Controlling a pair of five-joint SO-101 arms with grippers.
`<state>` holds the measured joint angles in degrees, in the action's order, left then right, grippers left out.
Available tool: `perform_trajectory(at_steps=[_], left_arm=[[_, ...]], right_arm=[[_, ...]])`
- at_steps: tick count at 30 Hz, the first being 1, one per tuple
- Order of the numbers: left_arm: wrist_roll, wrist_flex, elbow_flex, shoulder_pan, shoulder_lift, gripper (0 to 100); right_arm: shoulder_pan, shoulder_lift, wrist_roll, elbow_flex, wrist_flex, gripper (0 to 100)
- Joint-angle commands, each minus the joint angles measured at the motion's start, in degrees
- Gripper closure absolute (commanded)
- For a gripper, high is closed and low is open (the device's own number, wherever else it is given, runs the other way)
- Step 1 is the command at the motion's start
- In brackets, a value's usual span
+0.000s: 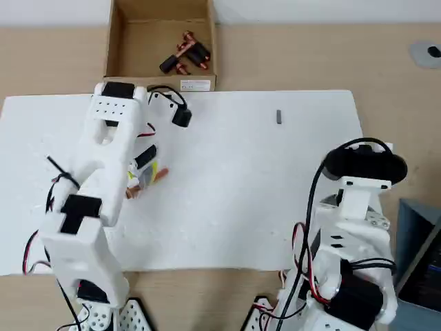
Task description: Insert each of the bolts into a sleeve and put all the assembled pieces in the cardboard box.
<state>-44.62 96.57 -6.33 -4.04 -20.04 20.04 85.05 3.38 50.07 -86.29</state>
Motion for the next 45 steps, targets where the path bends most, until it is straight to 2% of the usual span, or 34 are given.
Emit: perform_trajectory(at_steps=[1, 10, 17, 26, 33, 39, 45], left_arm=[[-1.1, 0.2, -5.4, 0.0, -3.5, 87], [-1.9, 0.2, -8.5, 2.7, -14.0, 88], [-1.9, 0.5, -8.0, 3.1, -18.6, 100], [-1.3, 3.8, -8.1, 2.9, -14.2, 99], [8.9, 3.8, -8.1, 2.6, -2.9, 99], [28.1, 3.8, -8.1, 3.3, 2.2, 99], [32.1, 3.8, -8.3, 4.8, 6.9, 99]], right_arm=[[0.6, 0.0, 0.0, 0.1, 1.4, 98.9], [0.7, 0.0, 2.5, 0.1, 1.5, 98.8], [0.6, 0.0, 2.5, 0.1, 1.7, 98.8], [0.6, 0.0, 2.5, 0.0, 1.7, 98.8], [0.5, 0.0, 2.5, 0.0, 1.7, 98.8], [0.5, 0.1, 2.5, -0.2, 1.7, 98.8], [0.5, 0.0, 3.6, -0.2, 1.7, 98.8]])
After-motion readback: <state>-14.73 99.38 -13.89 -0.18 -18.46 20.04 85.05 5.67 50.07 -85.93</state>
